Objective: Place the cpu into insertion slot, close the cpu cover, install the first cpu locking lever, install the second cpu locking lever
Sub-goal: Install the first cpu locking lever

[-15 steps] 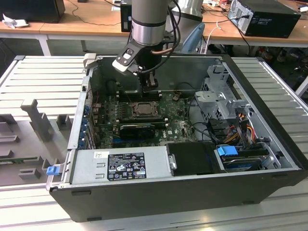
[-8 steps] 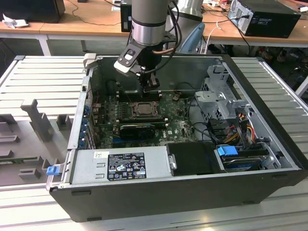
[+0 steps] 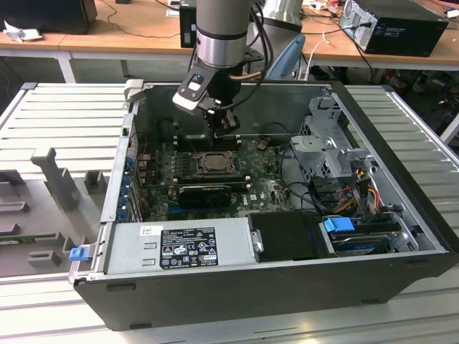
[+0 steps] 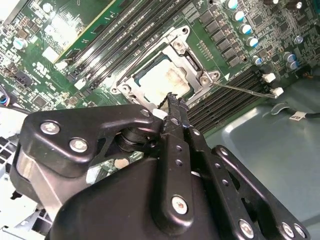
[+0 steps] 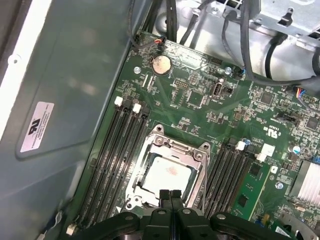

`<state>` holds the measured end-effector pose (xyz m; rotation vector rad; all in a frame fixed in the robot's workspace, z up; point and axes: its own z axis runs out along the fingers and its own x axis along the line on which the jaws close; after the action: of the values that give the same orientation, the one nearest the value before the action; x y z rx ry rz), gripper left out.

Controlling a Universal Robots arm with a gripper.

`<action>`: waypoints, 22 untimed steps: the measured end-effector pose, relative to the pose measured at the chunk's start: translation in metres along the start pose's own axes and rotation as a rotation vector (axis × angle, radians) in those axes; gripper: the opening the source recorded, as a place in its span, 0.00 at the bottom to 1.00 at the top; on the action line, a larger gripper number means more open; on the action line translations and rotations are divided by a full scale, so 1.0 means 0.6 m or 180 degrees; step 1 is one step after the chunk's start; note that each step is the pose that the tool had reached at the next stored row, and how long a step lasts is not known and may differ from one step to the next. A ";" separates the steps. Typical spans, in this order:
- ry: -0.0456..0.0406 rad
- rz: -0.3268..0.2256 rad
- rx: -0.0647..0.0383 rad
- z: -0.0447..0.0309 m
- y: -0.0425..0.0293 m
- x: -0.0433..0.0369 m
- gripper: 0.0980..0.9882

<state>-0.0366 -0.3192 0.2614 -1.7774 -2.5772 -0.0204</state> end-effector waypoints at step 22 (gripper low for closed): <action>0.0006 -0.1367 0.0022 0.000 0.000 0.000 0.01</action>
<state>-0.0366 -0.3192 0.2613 -1.1862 -2.8945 -0.0164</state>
